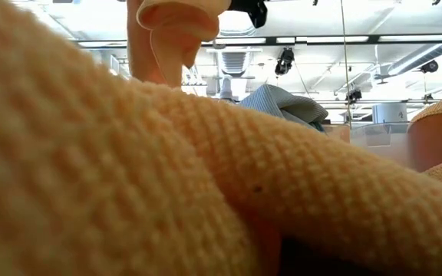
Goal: Sort microfiber towel by color & place in baskets
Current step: Put the orange towel into the transparent bin
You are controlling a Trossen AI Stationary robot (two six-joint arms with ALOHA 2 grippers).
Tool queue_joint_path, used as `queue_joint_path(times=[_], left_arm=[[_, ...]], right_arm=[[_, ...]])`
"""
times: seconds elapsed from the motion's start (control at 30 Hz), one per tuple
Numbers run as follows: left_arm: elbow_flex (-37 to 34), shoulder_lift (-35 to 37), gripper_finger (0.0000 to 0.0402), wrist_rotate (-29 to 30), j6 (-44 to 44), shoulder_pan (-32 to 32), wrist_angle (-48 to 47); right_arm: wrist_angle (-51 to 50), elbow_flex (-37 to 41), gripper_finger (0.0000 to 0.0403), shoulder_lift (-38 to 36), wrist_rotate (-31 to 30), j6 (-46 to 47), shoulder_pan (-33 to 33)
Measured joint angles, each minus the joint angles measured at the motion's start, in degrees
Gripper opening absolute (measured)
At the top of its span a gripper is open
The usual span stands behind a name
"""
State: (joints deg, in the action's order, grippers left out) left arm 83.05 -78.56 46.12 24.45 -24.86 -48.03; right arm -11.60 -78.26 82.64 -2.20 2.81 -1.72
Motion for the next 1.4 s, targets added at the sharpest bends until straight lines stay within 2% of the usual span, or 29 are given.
queue_joint_path(times=[0.23, 0.43, 0.53, 0.67, 0.77, 1.1, 1.4], left_arm=[[-0.25, 0.0, 0.0002, -0.05, 0.0, 0.0, -1.46], [-0.27, 0.0, 0.0002, -0.05, 0.02, 0.0, -1.62], [-0.27, 0.0, 0.0002, -0.03, 0.02, 0.0, -1.68], [-0.27, 0.0, 0.0002, -0.03, 0.02, 0.0, -1.73], [-0.27, 0.0, 0.0002, -0.03, 0.02, 0.0, -1.73], [-0.27, 0.0, 0.0002, -0.01, 0.5, 0.0, -2.04], [-0.27, 0.0, 0.0002, -0.01, 0.5, 0.0, -2.16]], right_arm=[[-3.49, -1.18, 0.0082, -1.3, -13.98, -4.36, -0.03], [-6.07, -1.18, 0.0082, -2.26, -15.24, -4.35, 0.36], [-7.45, -1.18, 0.0082, -2.61, -10.61, -3.14, 0.71], [-7.86, -1.18, 0.0082, -2.96, 3.79, 0.24, 0.73], [-7.71, -1.18, 0.0082, -3.28, 9.83, 1.92, 0.79], [-9.96, -1.12, 0.0082, -5.51, 12.91, 3.21, 0.73], [-10.53, -1.12, 0.0082, -6.61, 12.84, 3.61, 0.71]])
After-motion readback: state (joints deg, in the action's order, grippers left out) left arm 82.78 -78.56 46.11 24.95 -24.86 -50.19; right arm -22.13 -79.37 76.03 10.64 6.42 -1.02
